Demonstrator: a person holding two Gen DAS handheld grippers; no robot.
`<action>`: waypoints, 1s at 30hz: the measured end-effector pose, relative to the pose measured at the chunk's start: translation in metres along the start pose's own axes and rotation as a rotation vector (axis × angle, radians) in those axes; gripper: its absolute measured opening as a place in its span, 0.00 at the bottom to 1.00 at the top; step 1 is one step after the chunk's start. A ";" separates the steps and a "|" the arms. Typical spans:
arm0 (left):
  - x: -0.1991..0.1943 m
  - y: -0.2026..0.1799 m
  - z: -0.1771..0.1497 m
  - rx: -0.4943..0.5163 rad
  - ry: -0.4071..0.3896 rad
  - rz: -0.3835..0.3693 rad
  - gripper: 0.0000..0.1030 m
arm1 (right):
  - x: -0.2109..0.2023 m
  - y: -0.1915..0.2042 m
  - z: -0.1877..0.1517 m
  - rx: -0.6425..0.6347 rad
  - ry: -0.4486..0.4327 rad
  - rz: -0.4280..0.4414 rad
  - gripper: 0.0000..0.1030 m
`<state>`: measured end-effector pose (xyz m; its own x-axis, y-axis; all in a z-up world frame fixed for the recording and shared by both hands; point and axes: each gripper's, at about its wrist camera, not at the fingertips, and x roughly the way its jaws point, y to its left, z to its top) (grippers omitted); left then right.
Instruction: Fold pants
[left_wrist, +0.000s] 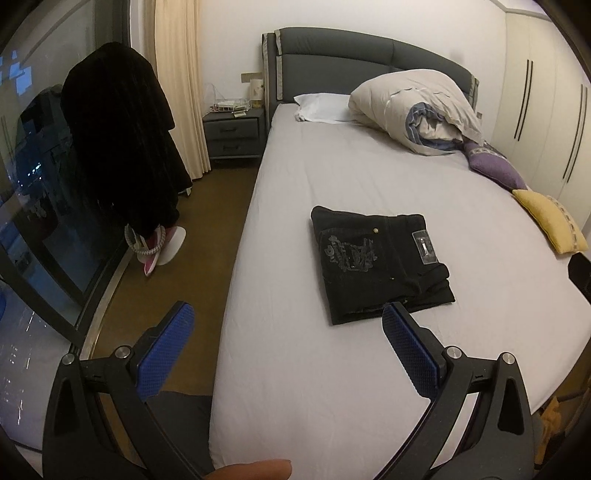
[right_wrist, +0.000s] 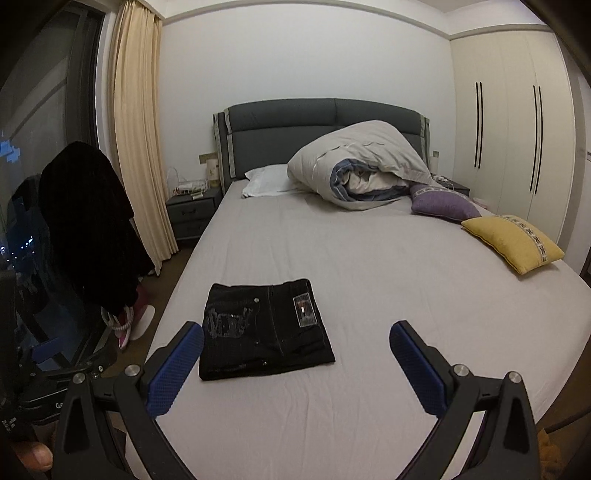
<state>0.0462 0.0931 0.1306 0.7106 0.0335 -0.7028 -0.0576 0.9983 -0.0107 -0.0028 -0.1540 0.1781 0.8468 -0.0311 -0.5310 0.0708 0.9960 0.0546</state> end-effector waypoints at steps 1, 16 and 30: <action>-0.004 0.001 -0.001 0.000 0.001 0.002 1.00 | 0.002 0.000 -0.001 0.001 0.007 -0.002 1.00; 0.006 -0.005 -0.003 0.008 0.035 -0.004 1.00 | 0.021 0.003 -0.013 0.008 0.093 0.000 1.00; 0.013 -0.006 -0.007 0.006 0.051 -0.001 1.00 | 0.023 0.005 -0.017 0.010 0.120 -0.001 1.00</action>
<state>0.0514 0.0871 0.1165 0.6738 0.0305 -0.7383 -0.0531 0.9986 -0.0072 0.0080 -0.1485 0.1518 0.7775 -0.0216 -0.6285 0.0778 0.9950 0.0621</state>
